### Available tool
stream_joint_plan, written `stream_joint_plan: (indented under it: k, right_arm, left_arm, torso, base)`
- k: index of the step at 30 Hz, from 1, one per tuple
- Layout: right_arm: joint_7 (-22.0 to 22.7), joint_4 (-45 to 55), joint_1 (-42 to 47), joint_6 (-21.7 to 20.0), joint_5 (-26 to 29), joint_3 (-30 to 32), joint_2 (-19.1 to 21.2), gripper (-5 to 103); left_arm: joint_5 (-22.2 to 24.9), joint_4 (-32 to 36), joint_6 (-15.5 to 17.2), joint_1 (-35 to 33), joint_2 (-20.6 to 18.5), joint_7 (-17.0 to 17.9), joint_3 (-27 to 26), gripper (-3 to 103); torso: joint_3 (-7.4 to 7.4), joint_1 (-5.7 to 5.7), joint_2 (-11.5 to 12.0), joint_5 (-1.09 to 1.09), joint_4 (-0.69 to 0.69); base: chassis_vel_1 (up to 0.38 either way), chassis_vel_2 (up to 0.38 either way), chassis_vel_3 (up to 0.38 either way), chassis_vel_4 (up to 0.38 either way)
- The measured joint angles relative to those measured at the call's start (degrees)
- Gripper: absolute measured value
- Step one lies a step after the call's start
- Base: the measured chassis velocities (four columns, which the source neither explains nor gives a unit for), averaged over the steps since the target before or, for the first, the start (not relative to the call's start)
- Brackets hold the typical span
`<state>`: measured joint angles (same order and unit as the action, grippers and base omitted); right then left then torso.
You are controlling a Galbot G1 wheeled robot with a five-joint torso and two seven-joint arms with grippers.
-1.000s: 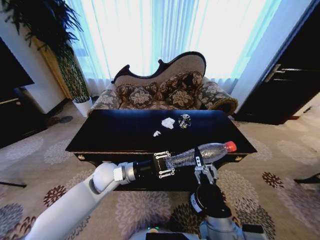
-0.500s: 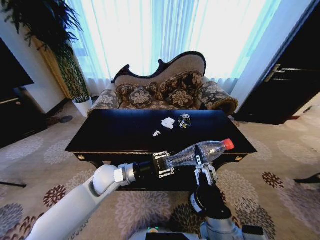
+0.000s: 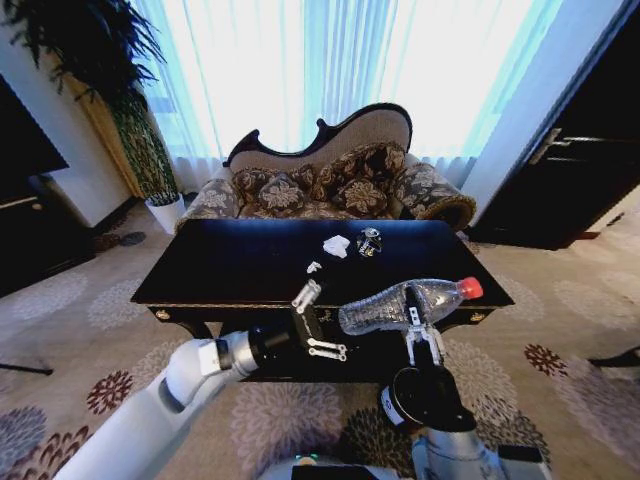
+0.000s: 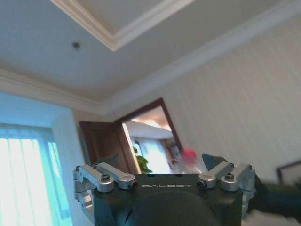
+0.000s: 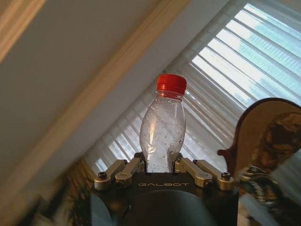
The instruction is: Move to the front of the table and place the trash on the table into the trash bin.
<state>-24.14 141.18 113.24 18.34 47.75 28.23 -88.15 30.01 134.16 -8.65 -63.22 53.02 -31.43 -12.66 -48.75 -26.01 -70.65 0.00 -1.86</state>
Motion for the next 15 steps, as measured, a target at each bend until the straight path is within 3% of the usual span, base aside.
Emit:
stream_joint_plan:
  k: [7,10,15]
  right_arm:
    - [-2.43,-4.21,-0.96,2.62,-2.2,3.11,1.89,23]
    - [-6.59,-7.58,-1.61,4.81,-3.8,4.65,3.23,23]
    - [-9.22,-9.7,-2.02,6.31,-4.07,4.7,3.94,23]
  left_arm:
    - [6.52,1.08,1.64,-2.42,2.84,2.17,-5.07,100]
    - [11.2,2.43,3.35,-4.04,4.64,5.11,-8.36,100]
    - [14.8,3.65,5.31,-4.59,5.61,9.76,-10.88,100]
  torso:
    - [0.0,0.0,0.0,0.0,0.0]
    - [0.0,0.0,0.0,0.0,0.0]
    - [0.0,0.0,0.0,0.0,0.0]
  base:
    - [0.0,0.0,0.0,0.0]
    - [0.0,0.0,0.0,0.0]
    - [0.0,0.0,0.0,0.0]
